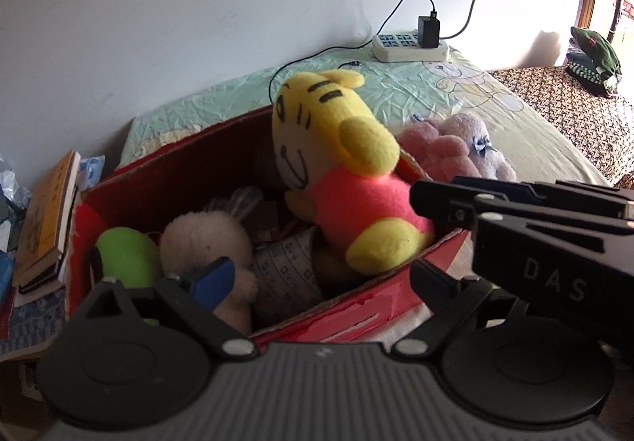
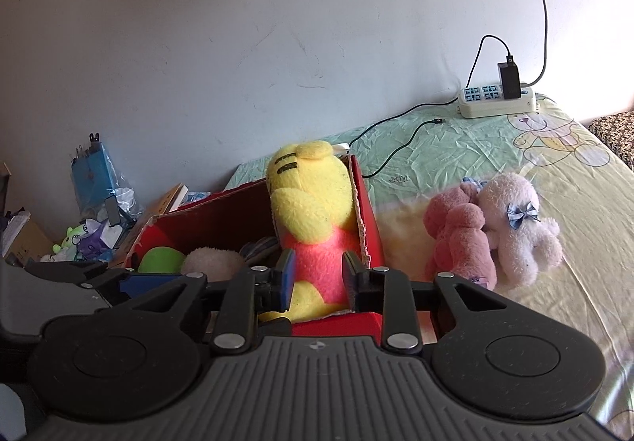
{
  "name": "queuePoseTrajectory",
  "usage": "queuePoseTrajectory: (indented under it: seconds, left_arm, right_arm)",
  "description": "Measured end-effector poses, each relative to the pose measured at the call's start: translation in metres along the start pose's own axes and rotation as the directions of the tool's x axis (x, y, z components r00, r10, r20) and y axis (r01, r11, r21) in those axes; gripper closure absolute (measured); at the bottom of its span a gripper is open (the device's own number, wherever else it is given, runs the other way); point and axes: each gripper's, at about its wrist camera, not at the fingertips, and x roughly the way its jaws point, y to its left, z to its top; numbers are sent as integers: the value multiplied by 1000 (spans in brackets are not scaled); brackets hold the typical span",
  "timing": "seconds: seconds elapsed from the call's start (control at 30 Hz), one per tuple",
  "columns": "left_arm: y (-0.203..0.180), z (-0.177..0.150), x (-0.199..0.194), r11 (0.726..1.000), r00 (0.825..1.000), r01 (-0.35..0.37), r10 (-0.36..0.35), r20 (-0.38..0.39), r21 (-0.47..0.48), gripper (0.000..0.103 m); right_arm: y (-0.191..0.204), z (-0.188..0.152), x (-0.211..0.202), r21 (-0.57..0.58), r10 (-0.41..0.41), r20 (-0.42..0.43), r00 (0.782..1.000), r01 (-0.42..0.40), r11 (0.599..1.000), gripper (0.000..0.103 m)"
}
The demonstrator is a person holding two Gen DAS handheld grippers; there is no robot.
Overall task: Organize objects
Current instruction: 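Open the right tool and withdraw it from the box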
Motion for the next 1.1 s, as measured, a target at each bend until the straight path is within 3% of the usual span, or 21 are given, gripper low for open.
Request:
queuePoseTrajectory:
  seconds: [0.47,1.1]
  left_arm:
    - [-28,-4,-14,997,997,-71,72,-24,33,8]
    - [-82,-5,-6,980,978,-176,164,-129,-89,8]
  right_arm:
    - [-19,-7,-20,52,18,-3,1000,-17,999,73]
    - [-77,1,-21,39,151,-144,978,-146,988,73]
